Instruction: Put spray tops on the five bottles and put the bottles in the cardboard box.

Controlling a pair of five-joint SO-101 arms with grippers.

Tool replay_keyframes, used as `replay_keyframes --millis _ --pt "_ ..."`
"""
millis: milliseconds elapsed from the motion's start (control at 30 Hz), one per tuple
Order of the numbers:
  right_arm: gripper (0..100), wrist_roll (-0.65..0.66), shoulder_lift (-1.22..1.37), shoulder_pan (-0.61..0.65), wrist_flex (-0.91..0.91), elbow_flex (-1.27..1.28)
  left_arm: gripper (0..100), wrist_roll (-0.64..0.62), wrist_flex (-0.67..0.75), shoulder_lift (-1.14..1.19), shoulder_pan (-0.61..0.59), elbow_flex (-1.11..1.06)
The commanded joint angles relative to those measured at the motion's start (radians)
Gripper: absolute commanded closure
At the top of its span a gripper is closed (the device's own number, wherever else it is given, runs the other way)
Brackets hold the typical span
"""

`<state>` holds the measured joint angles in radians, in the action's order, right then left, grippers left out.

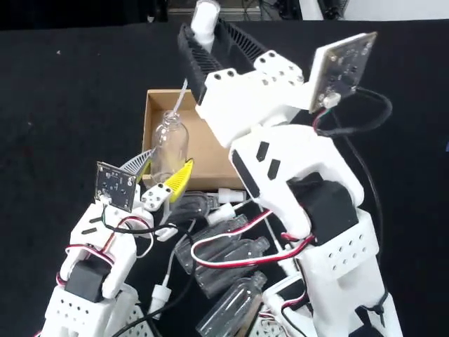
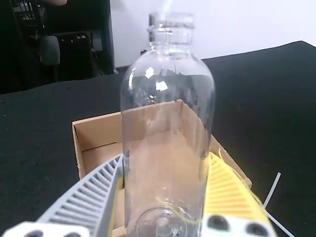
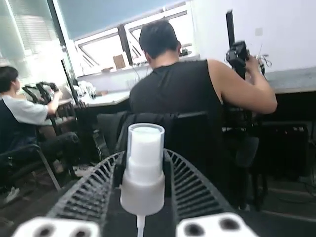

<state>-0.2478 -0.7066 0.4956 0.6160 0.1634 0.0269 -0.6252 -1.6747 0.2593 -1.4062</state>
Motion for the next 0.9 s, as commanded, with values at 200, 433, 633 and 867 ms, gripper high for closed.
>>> replay_keyframes --millis 200,433,633,867 --pt "98.8 0.083 0.010 0.021 0.025 0.065 80 -0.005 0.018 -0.017 0.008 0.008" --pt "98.6 0.087 0.008 0.069 0.127 0.105 80 -0.005 0.018 -0.017 0.008 0.008" --pt "83.5 0.089 -0.013 0.157 0.245 0.088 80 -0.005 0.018 -0.017 0.008 0.008" --pt "76.2 0.089 -0.090 0.167 0.272 0.087 80 -0.005 0.018 -0.017 0.008 0.008"
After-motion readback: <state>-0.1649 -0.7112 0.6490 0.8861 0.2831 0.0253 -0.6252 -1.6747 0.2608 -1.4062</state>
